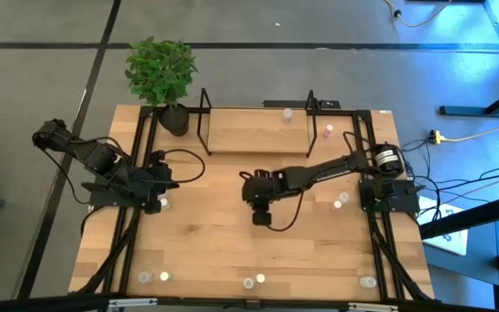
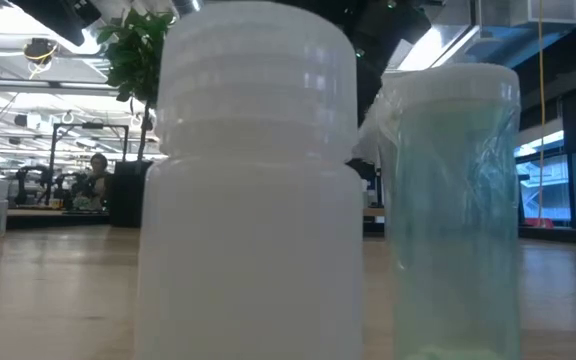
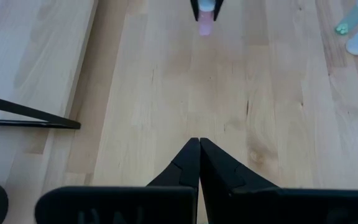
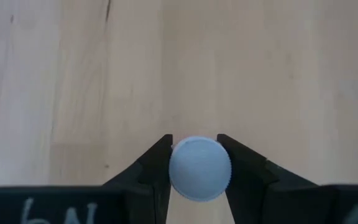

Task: Pick and place medicine bottles onto shelf by color
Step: Put the bottom left pink medicine bottle on the shelf

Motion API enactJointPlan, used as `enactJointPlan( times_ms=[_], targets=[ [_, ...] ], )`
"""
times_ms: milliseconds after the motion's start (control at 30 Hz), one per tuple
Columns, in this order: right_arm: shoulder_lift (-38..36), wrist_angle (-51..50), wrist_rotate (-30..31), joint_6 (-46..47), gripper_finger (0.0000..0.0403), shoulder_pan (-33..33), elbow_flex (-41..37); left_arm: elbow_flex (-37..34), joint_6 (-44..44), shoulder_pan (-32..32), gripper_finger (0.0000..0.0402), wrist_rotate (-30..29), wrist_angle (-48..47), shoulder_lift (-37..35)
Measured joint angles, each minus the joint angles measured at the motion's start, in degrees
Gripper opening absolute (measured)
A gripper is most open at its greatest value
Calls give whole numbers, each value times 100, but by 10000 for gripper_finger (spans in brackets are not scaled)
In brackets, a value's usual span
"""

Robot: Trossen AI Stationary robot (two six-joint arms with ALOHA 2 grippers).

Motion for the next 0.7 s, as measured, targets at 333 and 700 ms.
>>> enactJointPlan(
  times_ms=[333,700],
  targets=[
    [-306,-836,8,150,123,-602,806,0,14,2,0,-1,57,0],
    [-312,-2594,52,289,123,-1738,2287,0,22,2,0,-324,90,0]
  ],
)
